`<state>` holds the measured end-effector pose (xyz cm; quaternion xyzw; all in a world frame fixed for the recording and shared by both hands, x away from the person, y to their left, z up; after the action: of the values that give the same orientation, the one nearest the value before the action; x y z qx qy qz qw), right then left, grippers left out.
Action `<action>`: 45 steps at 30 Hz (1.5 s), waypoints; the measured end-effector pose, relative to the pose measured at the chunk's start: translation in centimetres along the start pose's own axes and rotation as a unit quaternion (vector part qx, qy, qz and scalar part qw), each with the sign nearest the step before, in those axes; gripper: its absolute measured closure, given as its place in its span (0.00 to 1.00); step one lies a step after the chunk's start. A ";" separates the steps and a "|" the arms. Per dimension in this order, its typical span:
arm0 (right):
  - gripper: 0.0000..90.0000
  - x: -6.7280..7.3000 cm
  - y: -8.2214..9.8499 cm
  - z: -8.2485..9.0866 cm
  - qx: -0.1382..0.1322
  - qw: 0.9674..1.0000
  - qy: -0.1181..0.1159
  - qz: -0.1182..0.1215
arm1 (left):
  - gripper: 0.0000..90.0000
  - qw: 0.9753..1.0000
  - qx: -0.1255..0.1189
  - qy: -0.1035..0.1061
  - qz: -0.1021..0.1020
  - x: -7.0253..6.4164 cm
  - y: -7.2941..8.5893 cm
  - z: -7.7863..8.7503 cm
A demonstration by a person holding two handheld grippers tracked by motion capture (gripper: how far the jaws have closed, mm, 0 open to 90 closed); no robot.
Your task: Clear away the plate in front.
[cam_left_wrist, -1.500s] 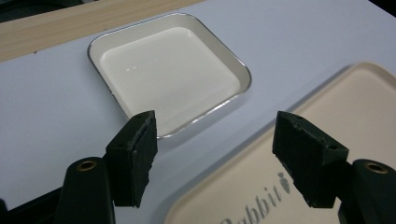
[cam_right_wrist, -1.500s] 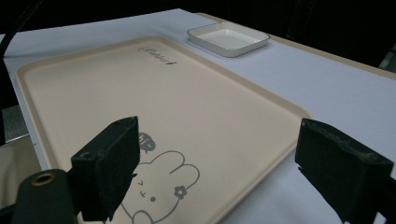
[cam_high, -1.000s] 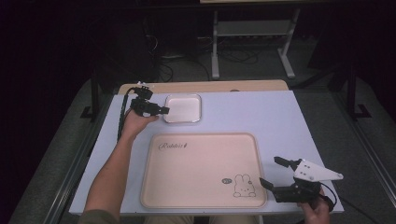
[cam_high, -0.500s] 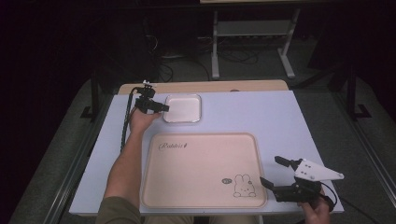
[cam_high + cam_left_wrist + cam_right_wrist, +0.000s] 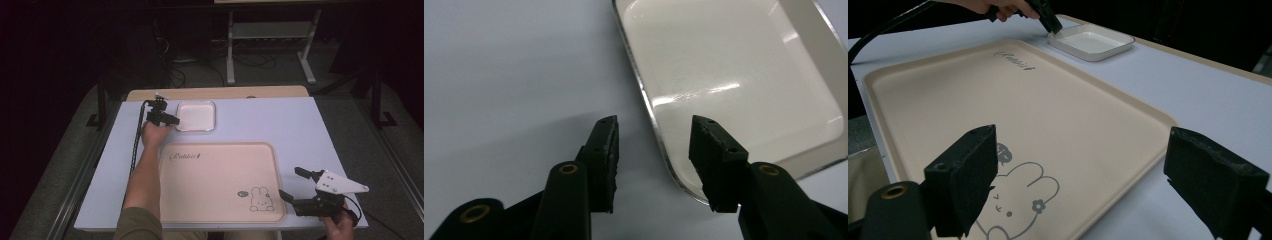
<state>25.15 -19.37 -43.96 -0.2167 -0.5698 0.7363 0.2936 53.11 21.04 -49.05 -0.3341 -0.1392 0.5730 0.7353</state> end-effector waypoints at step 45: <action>0.15 -0.8 -0.1 0.6 -0.021 0.999 0.007 -0.033 | 0.99 0.980 -0.067 0.063 0.176 0.4 0.4 0.9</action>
<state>25.33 -20.31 -43.74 -0.2094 -0.5901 0.7125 0.3166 52.42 21.76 -48.67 -0.4372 -0.0698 0.6606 0.6063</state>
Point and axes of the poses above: each handheld gripper's, and its own axes: z roughly backward along the jaws, y roughly out of its underside, x roughly to its left, the point moved 7 cm from there along -z, roughly forward along the jaws, and after that the axes turned 8 degrees about -x, right-handed, at the moved point
